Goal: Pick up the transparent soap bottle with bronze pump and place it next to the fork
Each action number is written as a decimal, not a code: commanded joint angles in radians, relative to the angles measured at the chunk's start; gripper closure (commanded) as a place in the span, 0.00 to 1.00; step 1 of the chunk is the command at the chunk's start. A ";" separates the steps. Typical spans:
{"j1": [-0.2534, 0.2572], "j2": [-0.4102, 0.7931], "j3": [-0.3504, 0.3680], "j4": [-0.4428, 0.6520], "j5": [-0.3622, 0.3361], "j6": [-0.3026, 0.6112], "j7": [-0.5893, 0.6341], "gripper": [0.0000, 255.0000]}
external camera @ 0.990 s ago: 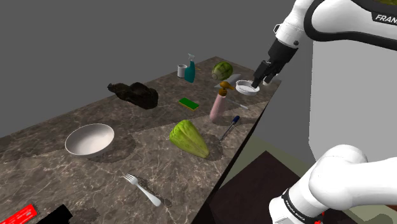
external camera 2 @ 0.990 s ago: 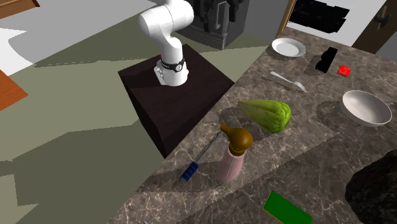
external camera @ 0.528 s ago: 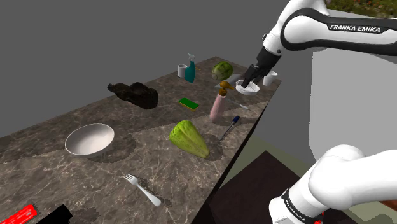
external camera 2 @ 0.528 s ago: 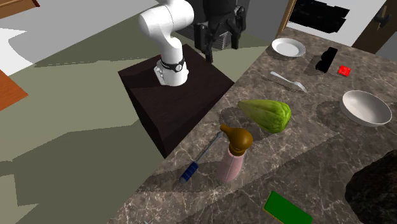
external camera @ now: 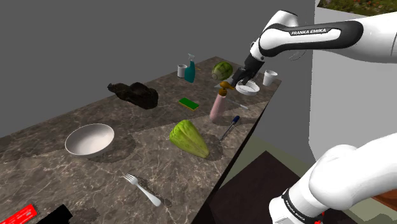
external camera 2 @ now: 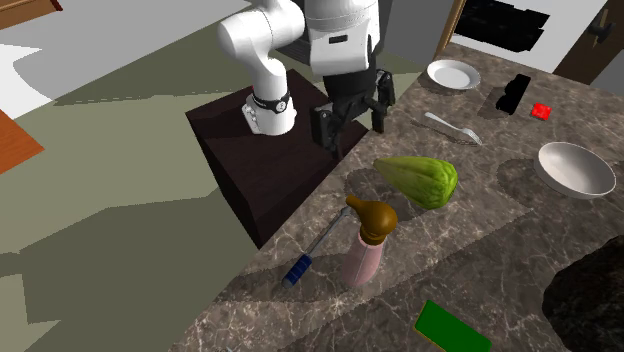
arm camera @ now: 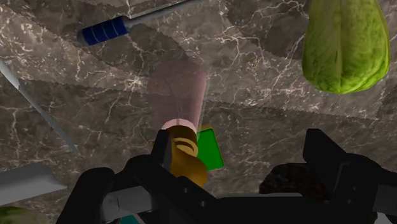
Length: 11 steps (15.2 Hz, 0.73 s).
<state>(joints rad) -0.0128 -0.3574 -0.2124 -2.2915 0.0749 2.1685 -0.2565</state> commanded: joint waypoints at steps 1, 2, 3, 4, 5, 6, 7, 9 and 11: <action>0.005 0.071 -0.030 0.030 0.032 0.047 -0.044 0.00; 0.009 0.107 -0.042 0.048 0.052 0.067 -0.065 0.00; 0.012 0.144 -0.055 0.068 0.074 0.086 -0.088 0.00; 0.015 0.182 -0.067 0.089 0.098 0.103 -0.111 0.00; 0.017 0.220 -0.077 0.111 0.124 0.118 -0.136 0.00; 0.019 0.259 -0.087 0.135 0.151 0.132 -0.161 0.00; 0.018 0.264 -0.087 0.138 0.155 0.133 -0.165 0.00; 0.020 0.281 -0.086 0.131 0.166 0.157 -0.172 0.00; 0.023 0.299 -0.085 0.125 0.178 0.180 -0.180 0.00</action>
<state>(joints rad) 0.0079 -0.0700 -0.2976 -2.1676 0.2455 2.3375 -0.4323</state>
